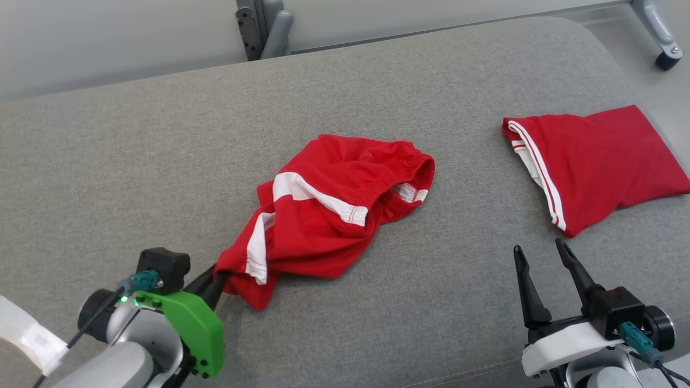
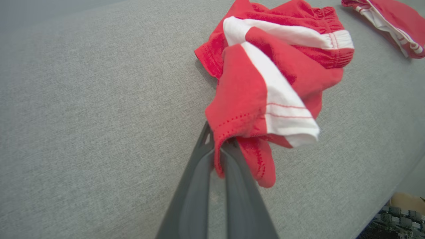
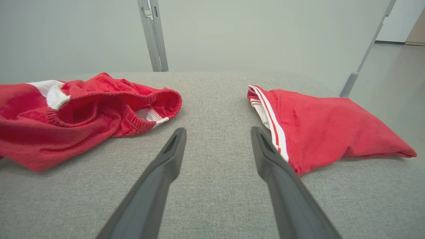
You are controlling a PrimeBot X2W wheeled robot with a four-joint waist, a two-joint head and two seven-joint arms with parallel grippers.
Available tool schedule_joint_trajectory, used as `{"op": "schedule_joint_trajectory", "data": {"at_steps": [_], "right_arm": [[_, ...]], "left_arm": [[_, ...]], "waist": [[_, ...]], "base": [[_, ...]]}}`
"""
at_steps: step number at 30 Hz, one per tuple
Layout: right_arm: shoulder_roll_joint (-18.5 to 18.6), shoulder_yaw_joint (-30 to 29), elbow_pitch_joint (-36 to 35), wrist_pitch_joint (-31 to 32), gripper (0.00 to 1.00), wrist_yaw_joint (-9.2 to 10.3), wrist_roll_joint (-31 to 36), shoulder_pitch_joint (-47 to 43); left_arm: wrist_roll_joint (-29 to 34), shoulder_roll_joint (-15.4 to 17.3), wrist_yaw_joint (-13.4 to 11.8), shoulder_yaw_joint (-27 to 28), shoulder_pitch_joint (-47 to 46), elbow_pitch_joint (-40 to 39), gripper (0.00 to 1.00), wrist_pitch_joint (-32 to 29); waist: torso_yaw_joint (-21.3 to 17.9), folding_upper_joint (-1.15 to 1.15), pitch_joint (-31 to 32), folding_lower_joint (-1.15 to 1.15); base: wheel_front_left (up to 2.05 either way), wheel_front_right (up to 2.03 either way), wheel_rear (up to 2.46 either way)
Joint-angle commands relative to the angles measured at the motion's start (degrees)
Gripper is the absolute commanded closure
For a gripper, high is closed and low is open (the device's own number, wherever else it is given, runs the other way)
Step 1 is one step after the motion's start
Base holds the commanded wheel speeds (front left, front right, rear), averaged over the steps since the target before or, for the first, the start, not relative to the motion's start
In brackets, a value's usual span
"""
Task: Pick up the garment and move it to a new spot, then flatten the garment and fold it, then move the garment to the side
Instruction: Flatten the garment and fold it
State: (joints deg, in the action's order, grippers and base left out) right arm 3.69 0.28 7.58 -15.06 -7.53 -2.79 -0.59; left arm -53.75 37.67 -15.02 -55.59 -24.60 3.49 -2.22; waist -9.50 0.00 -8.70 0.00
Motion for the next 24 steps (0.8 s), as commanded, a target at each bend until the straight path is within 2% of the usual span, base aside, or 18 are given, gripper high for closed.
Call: {"op": "schedule_joint_trajectory", "data": {"at_steps": [1, 4, 6, 8, 11, 12, 13, 14, 15, 16, 17, 24], "right_arm": [[-0.2, 0.0, 0.0, -0.2, 0.00, 0.09, -0.2, -0.1], [-0.2, 0.1, 0.2, -0.2, 0.00, 0.09, -0.3, 0.3], [-0.3, 0.4, 0.3, -0.2, 0.00, 0.09, -0.5, 0.4], [-0.4, 0.6, 0.4, -0.2, 0.00, 0.09, -0.6, 0.4], [-0.5, 0.9, 0.6, -0.2, 0.00, 0.09, -0.6, 0.4], [-0.4, 0.7, 0.5, -0.2, 0.00, 0.09, -0.6, 0.0], [-0.4, 0.6, 0.4, -0.2, 0.00, 0.09, -0.5, -0.3], [-0.2, 0.4, 0.3, -0.2, 0.00, 0.09, -0.3, -0.5], [0.1, 0.3, 0.3, -0.2, 0.00, 0.09, -0.3, -0.6], [0.4, 0.0, 0.1, -0.2, 0.00, 0.09, -0.3, -0.7], [0.6, -0.2, 0.0, -0.2, 0.00, 0.09, -0.1, -0.8], [1.8, -2.0, -1.4, -0.2, 0.00, 0.09, 0.2, -1.9]], "left_arm": [[0.0, 1.7, 0.6, 0.3, -0.7, -0.8, 1.00, -0.5], [-0.5, 5.4, 2.9, 0.3, -1.4, -2.4, 1.00, -2.5], [-0.6, 6.4, 5.7, -0.6, -1.6, -2.5, 1.00, -3.0], [-1.1, 6.1, 8.4, -1.5, -0.7, -1.1, 1.00, -2.6], [-2.7, 3.7, 9.9, -1.2, 1.2, 2.9, 1.00, 0.2], [-3.1, 2.0, 9.8, -0.7, 2.0, 5.7, 1.00, 2.8], [-2.9, 1.2, 9.5, -0.5, 2.3, 6.9, 0.95, 4.1], [-2.8, 0.4, 9.0, -0.1, 2.6, 8.1, 0.83, 5.5], [-3.1, -0.4, 8.6, 0.4, 2.9, 9.2, 0.51, 6.7], [-3.0, -1.1, 8.2, 0.6, 3.0, 10.0, 0.10, 7.9], [-2.4, -1.5, 7.6, 0.8, 3.0, 10.9, 0.00, 8.8], [-3.5, -3.7, 2.2, 4.7, 6.4, 13.2, 0.00, 15.1]], "waist": [[0.5, 0.00, 0.1, 0.00], [1.0, 0.00, 0.1, 0.00], [1.2, 0.00, 0.1, 0.00], [1.2, 0.00, 0.0, 0.00], [1.0, 0.00, 0.0, 0.00], [1.1, 0.00, 0.0, 0.00], [1.2, 0.00, 0.0, 0.00], [1.3, 0.00, 0.1, 0.00], [1.5, 0.00, 0.1, 0.00], [1.7, 0.00, 0.2, 0.00], [2.0, 0.00, 0.2, 0.00], [4.1, 0.00, 2.0, 0.00]], "base": [[0.00, 0.00, 0.00], [0.00, 0.00, 0.00], [0.00, 0.00, 0.00], [0.00, 0.00, 0.00], [0.00, 0.00, 0.00], [0.00, 0.00, 0.00], [0.00, 0.00, 0.00], [0.00, 0.00, 0.00], [0.00, 0.00, 0.00], [0.00, 0.00, 0.00], [0.00, 0.00, 0.00], [0.00, 0.00, 0.00]]}}
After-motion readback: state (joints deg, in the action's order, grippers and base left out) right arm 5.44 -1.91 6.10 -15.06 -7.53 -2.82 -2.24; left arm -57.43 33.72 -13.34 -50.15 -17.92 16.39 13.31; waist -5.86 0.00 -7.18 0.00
